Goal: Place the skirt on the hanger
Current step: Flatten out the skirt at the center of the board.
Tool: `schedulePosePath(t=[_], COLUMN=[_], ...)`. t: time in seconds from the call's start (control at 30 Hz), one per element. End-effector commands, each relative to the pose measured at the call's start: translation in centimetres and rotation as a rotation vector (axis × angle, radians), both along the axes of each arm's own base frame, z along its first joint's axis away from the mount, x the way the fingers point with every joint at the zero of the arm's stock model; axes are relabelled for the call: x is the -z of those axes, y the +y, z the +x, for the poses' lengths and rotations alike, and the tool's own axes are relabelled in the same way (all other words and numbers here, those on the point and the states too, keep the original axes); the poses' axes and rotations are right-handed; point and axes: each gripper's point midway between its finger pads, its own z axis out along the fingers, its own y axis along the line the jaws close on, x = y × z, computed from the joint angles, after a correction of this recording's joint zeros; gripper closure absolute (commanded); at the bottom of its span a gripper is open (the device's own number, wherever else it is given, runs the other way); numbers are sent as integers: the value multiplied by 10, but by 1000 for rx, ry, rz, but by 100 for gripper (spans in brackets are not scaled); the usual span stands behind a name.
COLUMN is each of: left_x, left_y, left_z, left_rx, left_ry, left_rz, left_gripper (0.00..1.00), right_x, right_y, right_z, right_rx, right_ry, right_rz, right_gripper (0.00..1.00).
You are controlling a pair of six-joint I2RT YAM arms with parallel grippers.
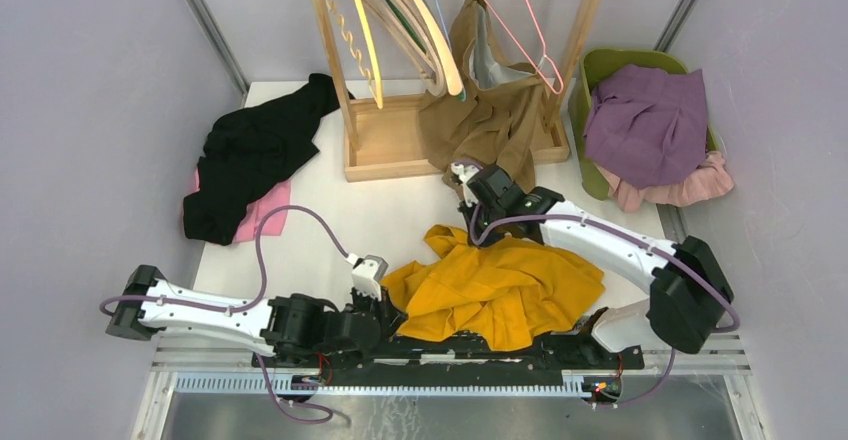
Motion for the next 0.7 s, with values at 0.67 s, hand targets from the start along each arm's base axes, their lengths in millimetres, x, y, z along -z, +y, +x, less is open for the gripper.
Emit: schedulePosePath(t=[0.67], left_x=[-4], left_y=[-20], left_z=[-10], left_rx=[9], left_ry=[52], left_rz=[-31], left_gripper=[68], right_x=[-47], right_y=[68], right_z=[70], right_rx=[-161], right_ry=[-36], right_rz=[-23], right_gripper=[50])
